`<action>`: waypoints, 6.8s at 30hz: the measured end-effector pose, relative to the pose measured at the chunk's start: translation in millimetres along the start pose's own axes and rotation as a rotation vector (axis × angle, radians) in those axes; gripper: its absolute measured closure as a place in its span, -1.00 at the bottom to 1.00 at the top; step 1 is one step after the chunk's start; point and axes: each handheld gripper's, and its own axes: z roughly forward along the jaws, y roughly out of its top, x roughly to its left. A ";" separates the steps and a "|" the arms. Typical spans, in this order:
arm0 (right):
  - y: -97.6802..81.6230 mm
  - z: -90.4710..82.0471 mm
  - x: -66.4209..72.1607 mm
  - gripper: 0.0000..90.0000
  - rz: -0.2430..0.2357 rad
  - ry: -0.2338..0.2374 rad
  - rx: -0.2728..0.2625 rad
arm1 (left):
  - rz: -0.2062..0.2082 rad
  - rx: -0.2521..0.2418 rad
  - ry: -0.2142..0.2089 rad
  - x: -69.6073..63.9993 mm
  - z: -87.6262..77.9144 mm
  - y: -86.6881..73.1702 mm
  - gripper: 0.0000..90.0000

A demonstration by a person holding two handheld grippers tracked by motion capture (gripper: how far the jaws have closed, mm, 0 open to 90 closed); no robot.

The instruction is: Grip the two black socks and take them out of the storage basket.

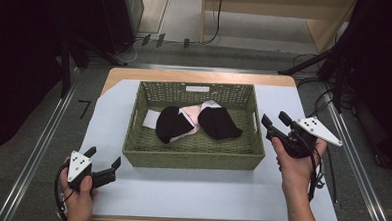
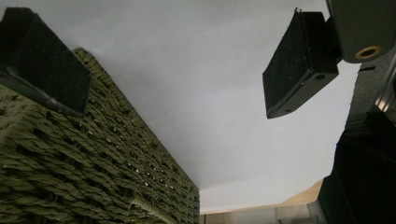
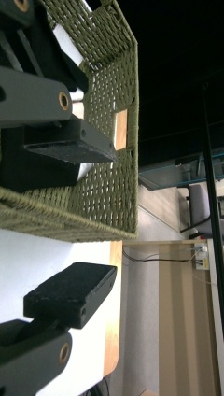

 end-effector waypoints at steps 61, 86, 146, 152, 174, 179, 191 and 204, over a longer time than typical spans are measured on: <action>-27.7 148.3 63.5 -0.53 -0.217 0.170 0.360 | -0.001 0.010 -0.001 0.3 1.3 0.4 -0.80; -67.1 172.4 66.1 -0.80 -0.337 0.061 0.761 | -0.003 0.005 -0.002 0.1 0.9 0.1 -0.79; -12.2 131.9 80.4 0.77 -0.180 0.240 0.255 | -0.013 0.003 -0.002 0.6 1.0 0.1 -0.79; -7.9 126.2 80.0 0.78 -0.201 0.191 0.181 | -0.013 0.003 -0.003 0.7 0.9 0.1 -0.79; 27.9 80.6 36.4 0.79 -0.050 0.038 -0.137 | -0.014 -0.001 -0.006 1.2 0.6 0.0 -0.80; 33.7 66.8 15.3 0.79 -0.037 -0.003 -0.162 | -0.009 0.001 -0.005 1.3 0.4 0.1 -0.79; 10.9 46.4 -40.1 0.79 -0.008 -0.126 -0.110 | -0.008 -0.002 -0.003 0.8 0.2 -0.1 -0.80; -59.9 49.7 -96.5 0.77 0.065 -0.287 0.076 | -0.009 -0.003 -0.003 0.7 -0.1 -0.1 -0.79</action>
